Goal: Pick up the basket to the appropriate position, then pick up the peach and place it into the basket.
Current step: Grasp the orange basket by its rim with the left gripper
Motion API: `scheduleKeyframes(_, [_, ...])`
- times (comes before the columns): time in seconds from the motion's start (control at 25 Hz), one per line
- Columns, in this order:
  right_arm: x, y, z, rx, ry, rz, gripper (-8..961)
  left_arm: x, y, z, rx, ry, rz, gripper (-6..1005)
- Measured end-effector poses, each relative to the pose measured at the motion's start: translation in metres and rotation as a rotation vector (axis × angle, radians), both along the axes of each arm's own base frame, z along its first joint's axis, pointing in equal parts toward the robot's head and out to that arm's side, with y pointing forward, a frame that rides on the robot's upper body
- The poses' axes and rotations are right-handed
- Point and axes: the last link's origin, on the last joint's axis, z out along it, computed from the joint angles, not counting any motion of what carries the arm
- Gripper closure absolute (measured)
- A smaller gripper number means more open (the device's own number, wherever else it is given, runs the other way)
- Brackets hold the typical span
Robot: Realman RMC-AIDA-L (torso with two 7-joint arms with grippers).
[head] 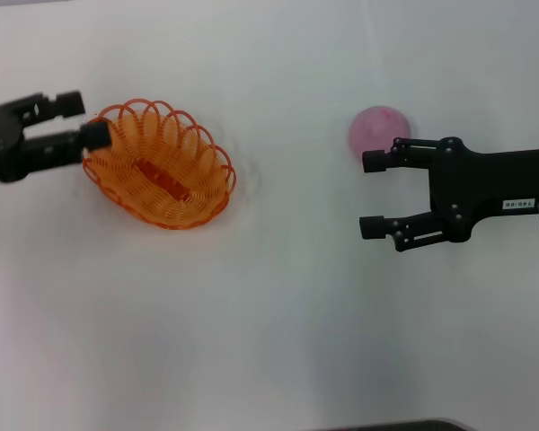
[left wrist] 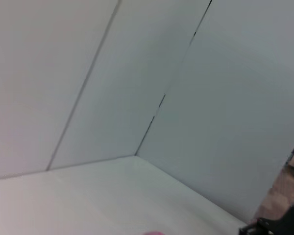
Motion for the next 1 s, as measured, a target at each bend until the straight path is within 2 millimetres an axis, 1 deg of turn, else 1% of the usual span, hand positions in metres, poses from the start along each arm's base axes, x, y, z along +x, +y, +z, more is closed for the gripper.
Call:
scheduleKeyframes(0.24, [-0.002,0.001,-0.001,0.001,0.004,0.002,-4,0.003,0.018,-0.007,0.033,0.01,0.03,154])
scheduleKeyframes(0.6, [-0.005,0.004,0.0,0.002,0.006,0.009,-5,-0.001,0.034,-0.004,0.065,0.029,0.11,153])
scheduleKeyframes(0.84, [-0.009,0.008,-0.001,-0.002,0.009,0.019,-4,0.007,0.049,-0.005,0.03,0.085,0.138,154])
scheduleKeyframes(1.0, [-0.012,0.009,-0.003,-0.005,0.01,0.024,-4,0.016,0.061,-0.006,-0.024,0.143,0.156,154])
